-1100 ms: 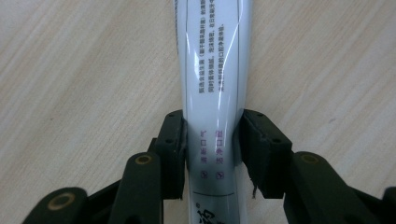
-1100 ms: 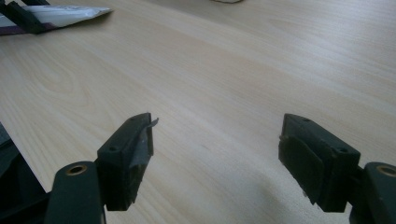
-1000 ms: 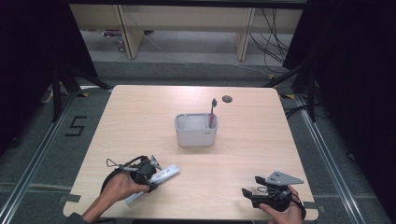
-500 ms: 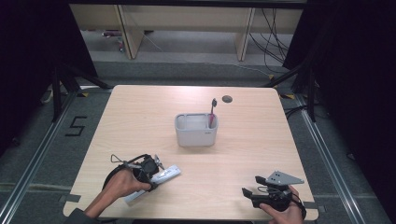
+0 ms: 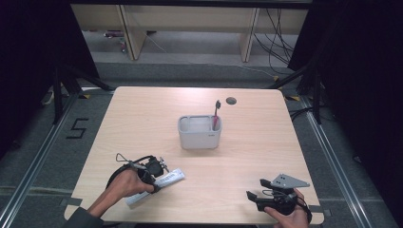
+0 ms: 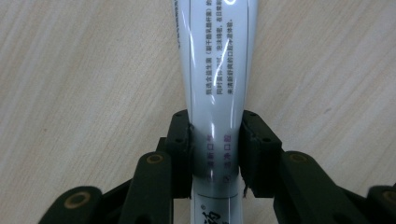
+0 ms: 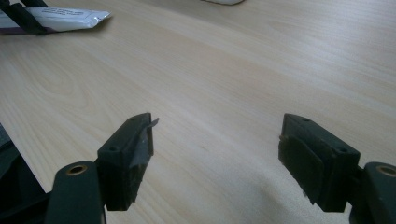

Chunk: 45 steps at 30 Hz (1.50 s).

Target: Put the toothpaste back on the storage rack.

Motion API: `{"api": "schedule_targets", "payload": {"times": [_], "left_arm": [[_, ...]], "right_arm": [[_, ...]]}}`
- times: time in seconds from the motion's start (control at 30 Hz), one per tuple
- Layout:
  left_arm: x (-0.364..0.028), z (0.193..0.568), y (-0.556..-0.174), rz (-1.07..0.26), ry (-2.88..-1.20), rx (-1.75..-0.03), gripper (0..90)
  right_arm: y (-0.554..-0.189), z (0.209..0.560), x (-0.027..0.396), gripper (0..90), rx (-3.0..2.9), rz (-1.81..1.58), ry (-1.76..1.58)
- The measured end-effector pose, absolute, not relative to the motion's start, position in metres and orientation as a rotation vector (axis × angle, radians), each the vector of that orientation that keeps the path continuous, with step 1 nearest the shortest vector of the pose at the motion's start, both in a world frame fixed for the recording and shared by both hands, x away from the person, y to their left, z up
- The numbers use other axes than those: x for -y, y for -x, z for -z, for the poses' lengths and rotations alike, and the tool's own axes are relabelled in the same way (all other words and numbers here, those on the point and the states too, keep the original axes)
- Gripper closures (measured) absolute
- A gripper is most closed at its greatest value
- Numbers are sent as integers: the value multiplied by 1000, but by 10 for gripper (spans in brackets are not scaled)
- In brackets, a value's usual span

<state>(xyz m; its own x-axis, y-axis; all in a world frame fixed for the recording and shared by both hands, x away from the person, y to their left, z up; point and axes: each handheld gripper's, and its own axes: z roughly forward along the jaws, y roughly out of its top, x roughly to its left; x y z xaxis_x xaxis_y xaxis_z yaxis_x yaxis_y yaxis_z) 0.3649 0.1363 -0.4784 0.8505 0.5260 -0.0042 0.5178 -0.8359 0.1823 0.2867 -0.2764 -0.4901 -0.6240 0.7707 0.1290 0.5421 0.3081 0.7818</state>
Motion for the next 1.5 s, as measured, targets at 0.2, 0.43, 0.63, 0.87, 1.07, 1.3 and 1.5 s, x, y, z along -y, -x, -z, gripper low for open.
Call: {"api": "schedule_targets", "payload": {"times": [0.2, 0.43, 0.63, 0.87, 1.07, 1.3, 1.5], "left_arm": [[-133, 478, -365, -77, -2871, -800, 677], [-132, 477, -363, -131, -2889, -732, 694], [-133, 476, -362, -178, -2879, -695, 711], [-137, 469, -364, -215, -2808, -692, 719], [-149, 455, -369, -259, -2676, -715, 720], [-164, 444, -378, -303, -2549, -769, 720], [-175, 437, -383, -358, -2432, -812, 719]], "right_arm": [[-287, 490, 277, 270, -2312, -1226, -1198], [-287, 490, 277, 270, -2314, -1220, -1194], [-287, 490, 277, 271, -2314, -1222, -1200], [-287, 491, 278, 274, -2303, -1222, -1198], [-287, 490, 278, 274, -2309, -1208, -1203], [-287, 490, 279, 275, -2308, -1209, -1207], [-288, 492, 277, 274, -2310, -1235, -1209]]}}
